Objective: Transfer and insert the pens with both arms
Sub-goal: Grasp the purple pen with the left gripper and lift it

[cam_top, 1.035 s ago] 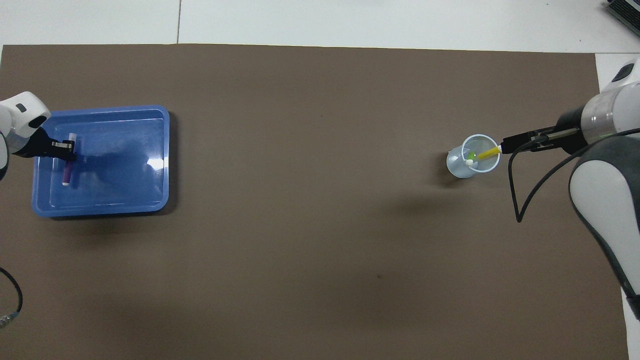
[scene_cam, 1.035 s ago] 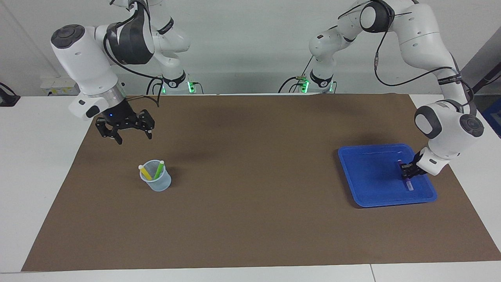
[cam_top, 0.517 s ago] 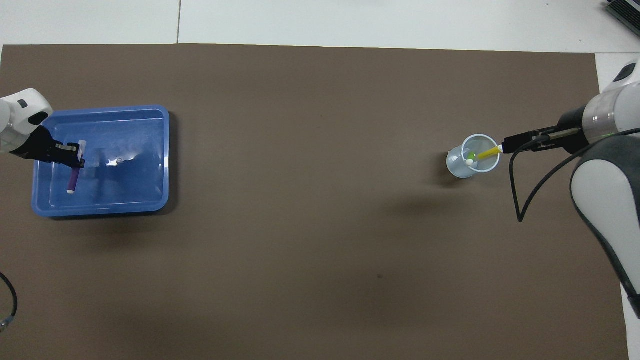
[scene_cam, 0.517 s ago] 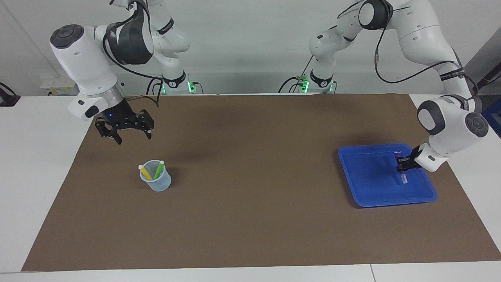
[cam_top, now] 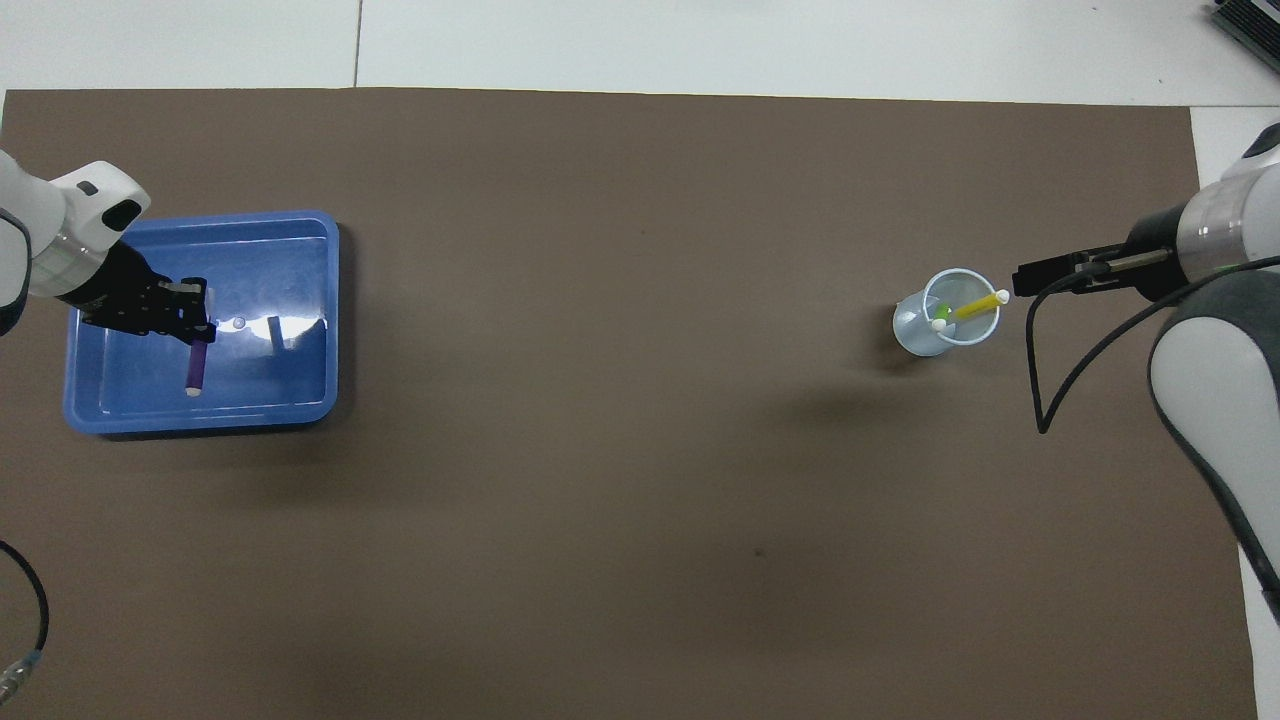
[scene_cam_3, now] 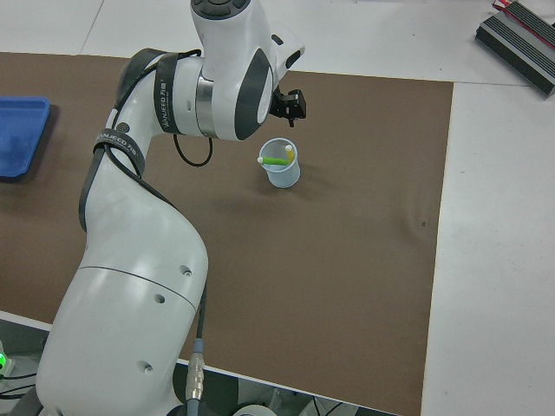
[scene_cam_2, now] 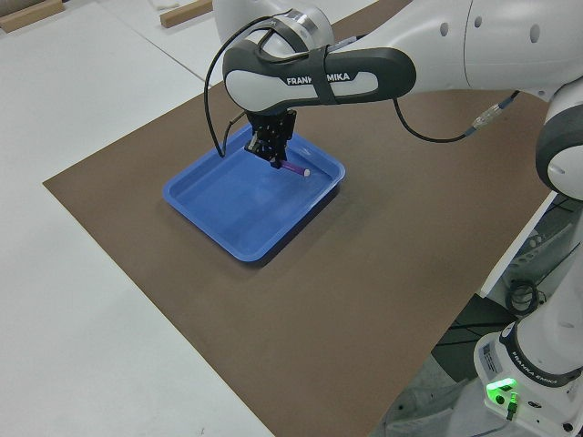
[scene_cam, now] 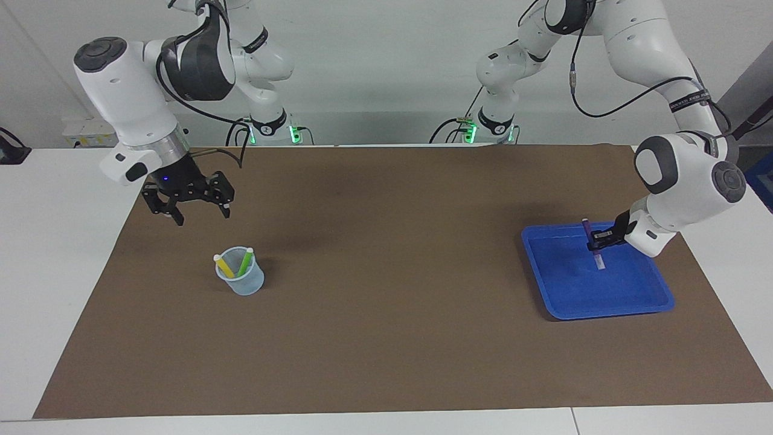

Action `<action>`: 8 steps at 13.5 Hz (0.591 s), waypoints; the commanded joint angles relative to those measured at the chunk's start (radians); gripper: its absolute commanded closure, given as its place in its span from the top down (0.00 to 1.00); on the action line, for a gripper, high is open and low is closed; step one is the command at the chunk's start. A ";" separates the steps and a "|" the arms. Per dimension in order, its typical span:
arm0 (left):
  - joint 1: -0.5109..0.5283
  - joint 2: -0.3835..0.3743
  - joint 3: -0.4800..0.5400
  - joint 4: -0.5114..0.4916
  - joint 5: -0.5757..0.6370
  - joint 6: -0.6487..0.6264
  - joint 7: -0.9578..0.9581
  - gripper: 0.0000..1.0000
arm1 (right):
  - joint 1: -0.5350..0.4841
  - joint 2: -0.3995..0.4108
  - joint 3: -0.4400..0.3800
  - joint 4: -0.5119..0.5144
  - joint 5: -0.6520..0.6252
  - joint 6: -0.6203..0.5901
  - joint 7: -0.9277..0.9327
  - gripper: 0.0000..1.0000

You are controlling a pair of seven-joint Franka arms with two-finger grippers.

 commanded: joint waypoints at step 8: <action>-0.059 -0.060 0.003 -0.004 -0.007 -0.103 -0.266 0.00 | -0.013 -0.016 0.007 -0.029 0.153 -0.024 0.013 1.00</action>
